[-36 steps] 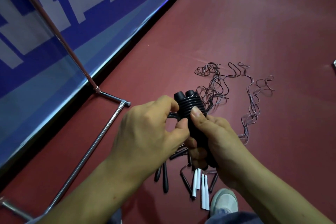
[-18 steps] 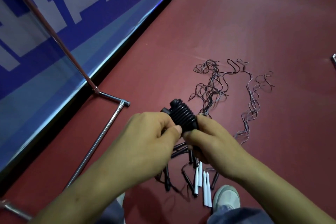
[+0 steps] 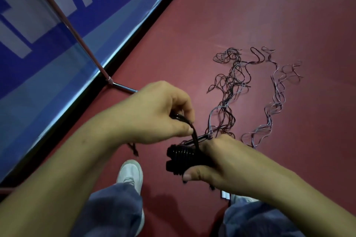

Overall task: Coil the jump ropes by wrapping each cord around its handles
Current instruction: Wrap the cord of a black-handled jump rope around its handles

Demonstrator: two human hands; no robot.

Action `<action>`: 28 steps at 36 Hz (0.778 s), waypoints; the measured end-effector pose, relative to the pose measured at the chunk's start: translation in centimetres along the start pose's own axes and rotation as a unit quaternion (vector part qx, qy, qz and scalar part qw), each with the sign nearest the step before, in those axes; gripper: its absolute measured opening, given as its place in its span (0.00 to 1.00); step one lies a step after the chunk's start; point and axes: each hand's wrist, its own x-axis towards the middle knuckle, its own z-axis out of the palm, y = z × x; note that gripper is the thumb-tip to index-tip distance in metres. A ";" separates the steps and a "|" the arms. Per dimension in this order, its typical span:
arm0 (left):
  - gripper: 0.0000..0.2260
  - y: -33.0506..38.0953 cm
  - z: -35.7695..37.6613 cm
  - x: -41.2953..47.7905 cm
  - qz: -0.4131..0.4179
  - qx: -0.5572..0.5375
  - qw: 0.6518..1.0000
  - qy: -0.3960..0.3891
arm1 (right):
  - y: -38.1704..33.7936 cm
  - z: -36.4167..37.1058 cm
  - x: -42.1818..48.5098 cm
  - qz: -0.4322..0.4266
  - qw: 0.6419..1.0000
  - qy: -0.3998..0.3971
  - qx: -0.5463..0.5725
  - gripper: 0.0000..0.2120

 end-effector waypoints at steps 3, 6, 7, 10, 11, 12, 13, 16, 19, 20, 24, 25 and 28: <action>0.08 -0.7 0.2 0.3 0.017 -0.069 0.997 -0.026 | -0.8 -0.4 -0.4 -0.010 1.000 -0.022 -0.006 0.33; 0.04 -1.8 0.4 0.9 0.029 -0.090 0.995 -0.044 | -0.9 -0.8 -0.2 -0.023 0.999 -0.015 0.016 0.34; 0.03 -2.3 0.5 1.2 0.027 -0.087 0.995 -0.044 | -0.9 -0.8 -0.1 -0.027 0.999 -0.011 0.032 0.34; 0.05 -3.5 0.8 1.7 0.019 -0.080 0.995 -0.053 | -1.0 -1.2 -0.3 -0.035 0.997 0.003 0.066 0.34; 0.07 -3.7 1.0 1.9 0.013 -0.083 0.995 -0.058 | -1.1 -1.5 -0.4 -0.035 0.997 0.012 0.069 0.34; 0.08 -4.0 1.1 2.1 0.005 -0.089 0.994 -0.062 | -1.1 -1.7 -0.5 -0.032 0.997 0.023 0.073 0.34; 0.10 -4.2 1.2 2.2 -0.004 -0.097 0.993 -0.064 | -1.2 -1.8 -0.5 -0.029 0.996 0.036 0.082 0.32; 0.15 -4.7 1.6 2.7 -0.015 -0.131 0.990 -0.058 | -1.0 -2.1 -0.8 -0.019 0.992 0.071 0.101 0.28; 0.19 -4.8 2.0 2.9 -0.013 -0.190 0.980 -0.060 | -0.9 -2.1 -1.1 -0.038 0.989 0.091 0.111 0.20; 0.19 -4.7 2.1 3.0 -0.013 -0.210 0.975 -0.065 | -0.7 -2.1 -1.2 -0.041 0.986 0.091 0.133 0.20; 0.18 -4.2 2.5 3.0 -0.017 -0.284 0.956 -0.072 | -0.1 -2.5 -1.4 -0.059 0.972 0.095 0.208 0.26; 0.17 -4.2 2.8 3.1 -0.022 -0.299 0.951 -0.070 | 0.0 -2.6 -1.5 -0.062 0.969 0.099 0.219 0.27; 0.16 -4.0 3.8 3.2 -0.036 -0.341 0.935 -0.087 | 0.1 -2.7 -1.7 -0.067 0.961 0.120 0.238 0.28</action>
